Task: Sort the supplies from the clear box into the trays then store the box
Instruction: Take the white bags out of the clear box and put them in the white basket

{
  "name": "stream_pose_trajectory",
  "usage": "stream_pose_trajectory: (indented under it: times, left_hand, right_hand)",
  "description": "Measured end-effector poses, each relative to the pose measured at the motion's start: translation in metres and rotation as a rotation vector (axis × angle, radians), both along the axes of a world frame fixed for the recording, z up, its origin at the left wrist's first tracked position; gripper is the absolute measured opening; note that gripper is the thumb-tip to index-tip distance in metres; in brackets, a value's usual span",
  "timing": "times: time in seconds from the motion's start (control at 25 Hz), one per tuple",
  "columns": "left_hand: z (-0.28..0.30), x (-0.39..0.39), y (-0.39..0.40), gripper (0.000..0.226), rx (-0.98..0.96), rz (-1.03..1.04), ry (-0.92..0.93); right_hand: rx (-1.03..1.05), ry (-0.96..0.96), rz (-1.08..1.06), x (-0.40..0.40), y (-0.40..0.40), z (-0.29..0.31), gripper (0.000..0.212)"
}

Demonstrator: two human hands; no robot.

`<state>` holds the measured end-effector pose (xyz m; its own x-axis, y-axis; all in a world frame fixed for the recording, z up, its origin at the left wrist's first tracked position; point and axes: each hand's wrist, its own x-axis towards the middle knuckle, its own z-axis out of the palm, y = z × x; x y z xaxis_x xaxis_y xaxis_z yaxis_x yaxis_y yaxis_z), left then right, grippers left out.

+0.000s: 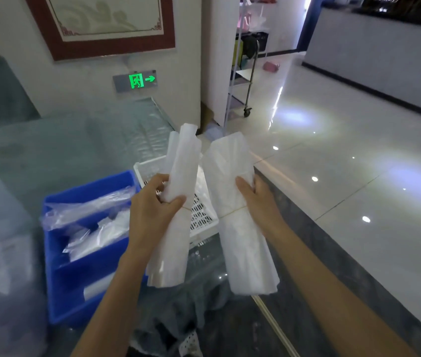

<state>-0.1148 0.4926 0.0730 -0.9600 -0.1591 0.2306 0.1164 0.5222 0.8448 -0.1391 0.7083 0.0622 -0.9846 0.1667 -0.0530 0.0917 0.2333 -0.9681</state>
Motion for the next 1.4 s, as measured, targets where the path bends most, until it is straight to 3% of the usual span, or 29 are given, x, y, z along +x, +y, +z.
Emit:
stream_pose_trajectory:
  times: [0.64, 0.8, 1.04, 1.4]
  left_hand:
    - [-0.053, -0.132, -0.014, 0.046, 0.06, 0.106, -0.178]
    - [-0.062, -0.143, -0.016, 0.049, 0.043, 0.15, -0.22]
    - [-0.074, -0.155, -0.005, 0.046, 0.053, 0.288, -0.278]
    - [-0.102, -0.16, 0.021, 0.057, 0.011, 0.543, -0.404]
  right_hand:
    - [0.177, -0.189, 0.125, -0.16, -0.028, -0.03, 0.028]
    - [0.187, -0.181, 0.233, -0.183, -0.029, -0.037, 0.024]
    - [0.115, -0.282, 0.418, -0.221, -0.026, -0.062, 0.044]
    - [0.156, -0.373, 0.681, -0.262, -0.027, -0.087, 0.045]
